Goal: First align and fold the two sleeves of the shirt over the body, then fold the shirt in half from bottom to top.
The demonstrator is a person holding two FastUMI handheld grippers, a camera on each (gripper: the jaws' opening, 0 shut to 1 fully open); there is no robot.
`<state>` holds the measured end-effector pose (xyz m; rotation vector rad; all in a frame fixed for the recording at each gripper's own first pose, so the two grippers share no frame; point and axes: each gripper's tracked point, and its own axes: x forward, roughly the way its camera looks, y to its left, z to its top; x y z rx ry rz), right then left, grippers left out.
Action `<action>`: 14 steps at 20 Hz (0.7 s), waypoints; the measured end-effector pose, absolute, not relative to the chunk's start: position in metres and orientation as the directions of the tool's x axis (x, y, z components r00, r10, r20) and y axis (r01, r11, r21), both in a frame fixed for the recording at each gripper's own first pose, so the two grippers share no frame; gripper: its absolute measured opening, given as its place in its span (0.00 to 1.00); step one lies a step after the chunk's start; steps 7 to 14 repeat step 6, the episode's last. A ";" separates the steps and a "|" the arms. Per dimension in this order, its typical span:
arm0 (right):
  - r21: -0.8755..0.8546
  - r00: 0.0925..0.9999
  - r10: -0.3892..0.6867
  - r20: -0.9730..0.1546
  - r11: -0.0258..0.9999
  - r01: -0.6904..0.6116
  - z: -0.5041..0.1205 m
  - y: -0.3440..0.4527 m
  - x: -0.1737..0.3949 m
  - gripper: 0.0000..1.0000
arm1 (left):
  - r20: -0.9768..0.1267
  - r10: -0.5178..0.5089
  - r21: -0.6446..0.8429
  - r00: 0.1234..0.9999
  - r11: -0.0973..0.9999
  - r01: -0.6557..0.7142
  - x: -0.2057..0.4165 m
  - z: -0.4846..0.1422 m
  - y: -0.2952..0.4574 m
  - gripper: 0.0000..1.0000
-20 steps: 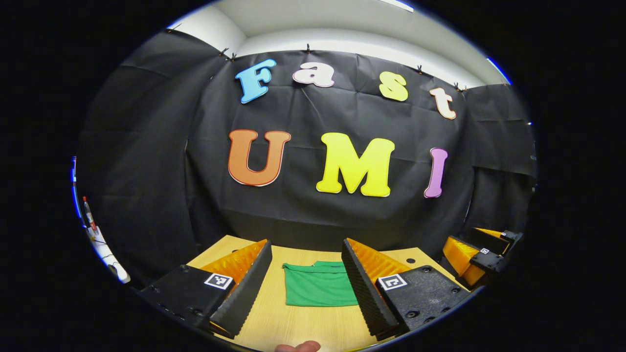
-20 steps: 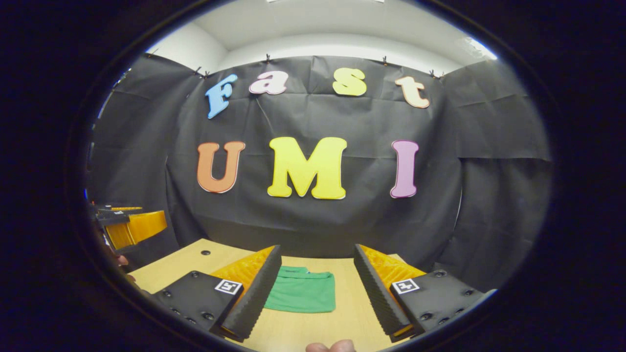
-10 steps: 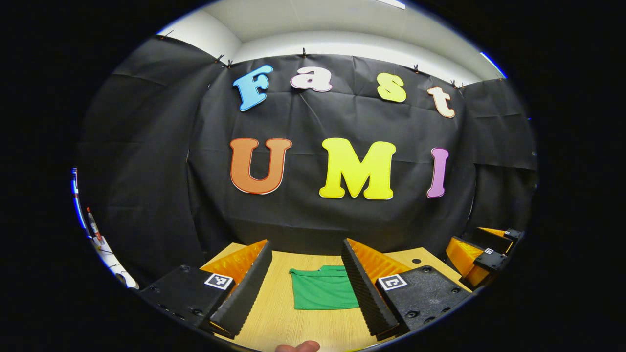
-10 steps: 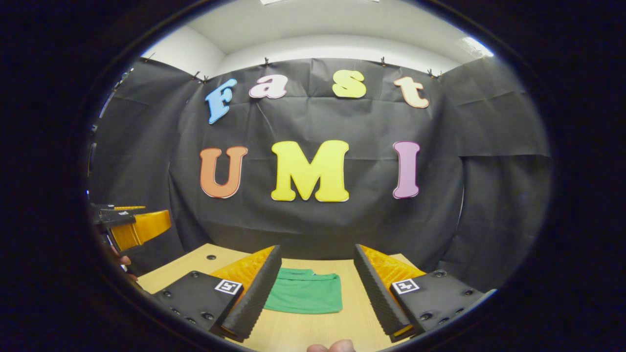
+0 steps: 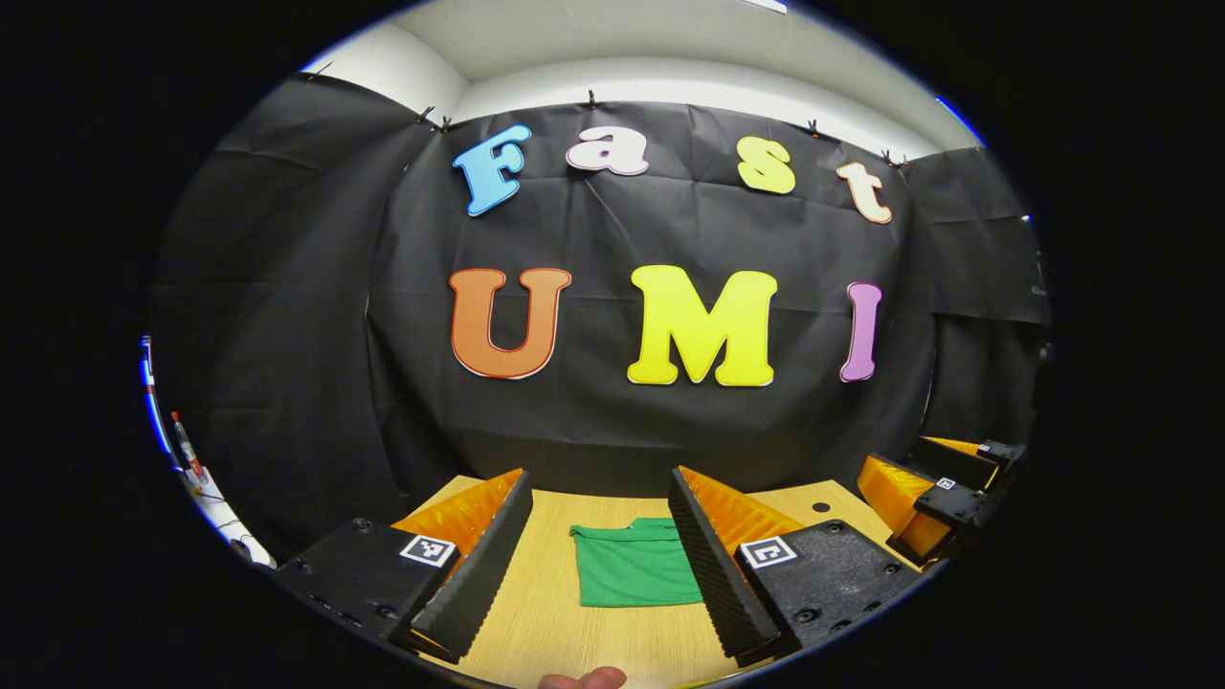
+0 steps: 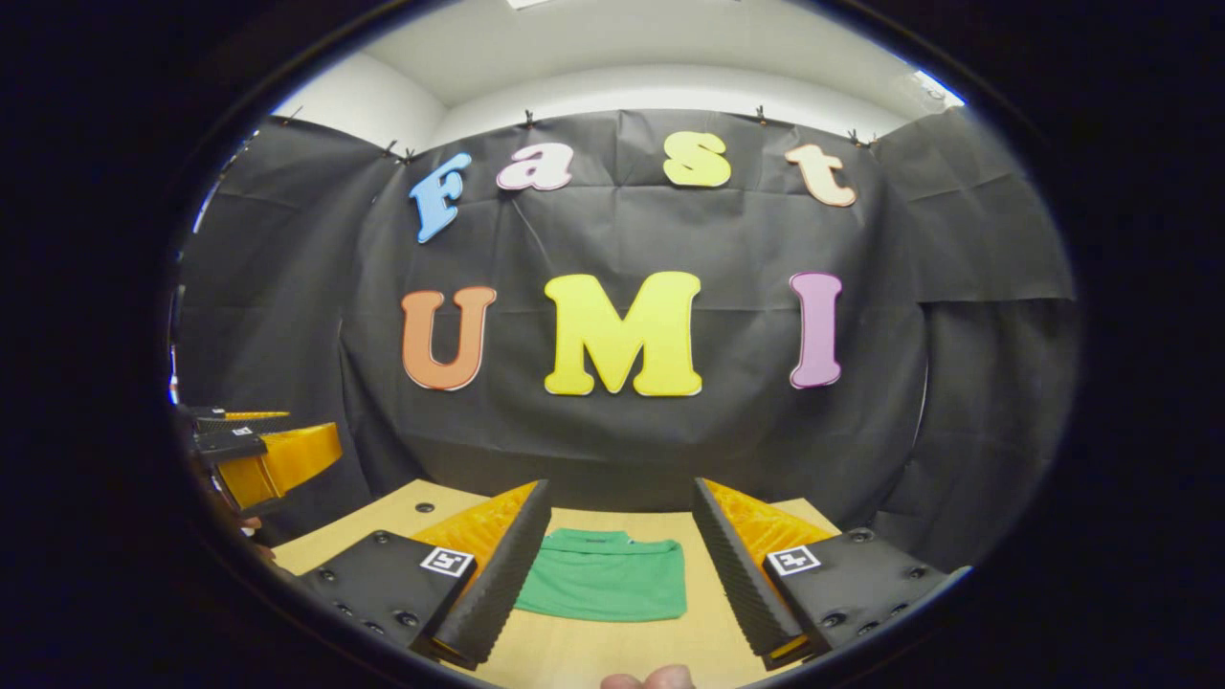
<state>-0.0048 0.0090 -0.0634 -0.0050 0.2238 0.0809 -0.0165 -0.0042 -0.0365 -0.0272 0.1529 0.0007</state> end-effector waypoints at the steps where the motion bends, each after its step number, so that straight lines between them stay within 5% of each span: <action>1: 0.001 0.972 0.084 -0.221 0.996 -0.086 -0.064 0.011 -0.002 0.95 | -0.148 0.007 -0.020 0.989 1.000 -0.010 -0.015 -0.036 -0.001 0.92; 14: 0.000 0.975 0.096 -0.202 0.995 -0.099 -0.057 0.016 0.009 0.89 | -0.146 0.015 -0.028 0.989 0.999 -0.019 -0.006 -0.038 0.003 0.92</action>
